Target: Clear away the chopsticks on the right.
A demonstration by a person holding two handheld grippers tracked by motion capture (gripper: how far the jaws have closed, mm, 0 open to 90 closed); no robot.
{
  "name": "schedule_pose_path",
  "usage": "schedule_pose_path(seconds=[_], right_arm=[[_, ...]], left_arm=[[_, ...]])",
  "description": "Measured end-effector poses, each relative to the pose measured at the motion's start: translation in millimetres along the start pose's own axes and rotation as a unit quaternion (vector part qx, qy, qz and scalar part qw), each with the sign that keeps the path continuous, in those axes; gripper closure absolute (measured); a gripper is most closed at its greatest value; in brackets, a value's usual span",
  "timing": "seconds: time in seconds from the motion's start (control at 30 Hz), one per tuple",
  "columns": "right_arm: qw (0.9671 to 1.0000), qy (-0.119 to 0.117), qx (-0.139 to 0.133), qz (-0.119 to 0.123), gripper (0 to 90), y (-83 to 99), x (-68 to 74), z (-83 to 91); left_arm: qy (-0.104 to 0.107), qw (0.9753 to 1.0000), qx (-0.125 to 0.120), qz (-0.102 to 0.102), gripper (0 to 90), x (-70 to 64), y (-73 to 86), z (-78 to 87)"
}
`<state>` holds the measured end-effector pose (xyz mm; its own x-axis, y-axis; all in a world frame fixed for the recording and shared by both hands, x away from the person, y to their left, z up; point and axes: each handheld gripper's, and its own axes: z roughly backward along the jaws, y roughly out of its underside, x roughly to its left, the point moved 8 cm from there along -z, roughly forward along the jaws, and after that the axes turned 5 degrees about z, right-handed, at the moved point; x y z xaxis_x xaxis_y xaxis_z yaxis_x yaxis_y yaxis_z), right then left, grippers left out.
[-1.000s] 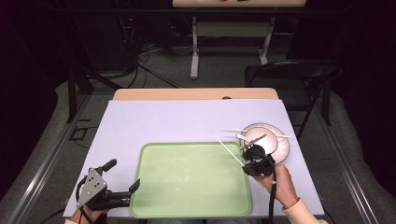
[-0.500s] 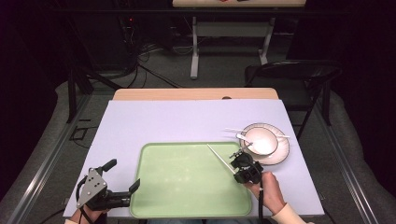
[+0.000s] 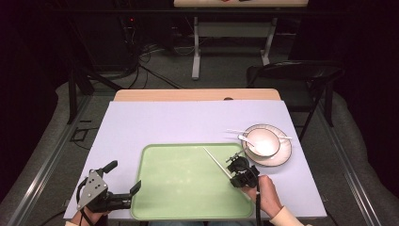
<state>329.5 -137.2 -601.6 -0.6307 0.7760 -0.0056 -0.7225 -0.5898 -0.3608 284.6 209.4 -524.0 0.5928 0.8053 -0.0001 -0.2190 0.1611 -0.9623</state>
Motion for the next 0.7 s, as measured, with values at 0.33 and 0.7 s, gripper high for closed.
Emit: schedule_pose_path(seconds=[0.33,0.7], right_arm=[[0.9988,-0.001,-0.018,0.045,45.9,-2.1,-4.3,5.7],[0.9905,0.008,-0.076,0.114,13.9,-11.1,-20.3,41.3]], left_arm=[[0.001,1.0,-0.002,-0.001,0.0,0.0,-0.1,0.3],[0.001,1.0,0.003,-0.003,0.0,0.1,0.3,-0.1]])
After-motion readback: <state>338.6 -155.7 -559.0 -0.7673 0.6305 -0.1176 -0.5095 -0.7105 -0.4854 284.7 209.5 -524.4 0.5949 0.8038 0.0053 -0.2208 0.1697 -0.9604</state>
